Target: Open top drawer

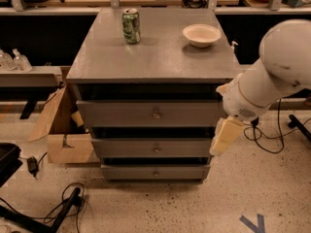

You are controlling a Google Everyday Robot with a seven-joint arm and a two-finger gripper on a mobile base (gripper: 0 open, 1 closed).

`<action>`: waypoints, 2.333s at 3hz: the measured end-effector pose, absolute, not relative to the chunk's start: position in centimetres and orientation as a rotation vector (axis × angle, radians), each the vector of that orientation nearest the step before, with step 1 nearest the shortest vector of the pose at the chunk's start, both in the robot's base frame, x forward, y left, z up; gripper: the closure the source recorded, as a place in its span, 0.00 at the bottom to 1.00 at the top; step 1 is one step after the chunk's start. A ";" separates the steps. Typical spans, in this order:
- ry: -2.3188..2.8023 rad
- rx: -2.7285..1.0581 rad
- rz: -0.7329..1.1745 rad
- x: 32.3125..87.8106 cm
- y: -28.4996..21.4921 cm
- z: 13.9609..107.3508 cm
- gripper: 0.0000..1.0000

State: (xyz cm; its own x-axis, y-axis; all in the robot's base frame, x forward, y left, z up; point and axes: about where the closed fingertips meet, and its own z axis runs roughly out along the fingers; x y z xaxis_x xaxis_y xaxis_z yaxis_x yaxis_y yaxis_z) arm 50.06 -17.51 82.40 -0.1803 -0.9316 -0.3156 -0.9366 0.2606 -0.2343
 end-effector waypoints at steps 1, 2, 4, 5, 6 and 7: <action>2.102 -1.666 -0.016 52.4 -16.7 79.2 0.00; 2.128 -1.671 -0.073 54.1 -16.3 76.5 0.00; 2.215 -1.726 -0.211 57.9 -16.7 73.2 0.00; 2.241 -1.749 -0.230 60.0 -17.3 71.8 0.00; 2.230 -1.762 -0.229 62.2 -17.1 70.9 0.00; 2.184 -1.805 -0.240 64.2 -16.1 70.3 0.00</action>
Offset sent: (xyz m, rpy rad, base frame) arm 0.0672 0.0168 -0.0942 -0.1065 -0.0676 -0.0582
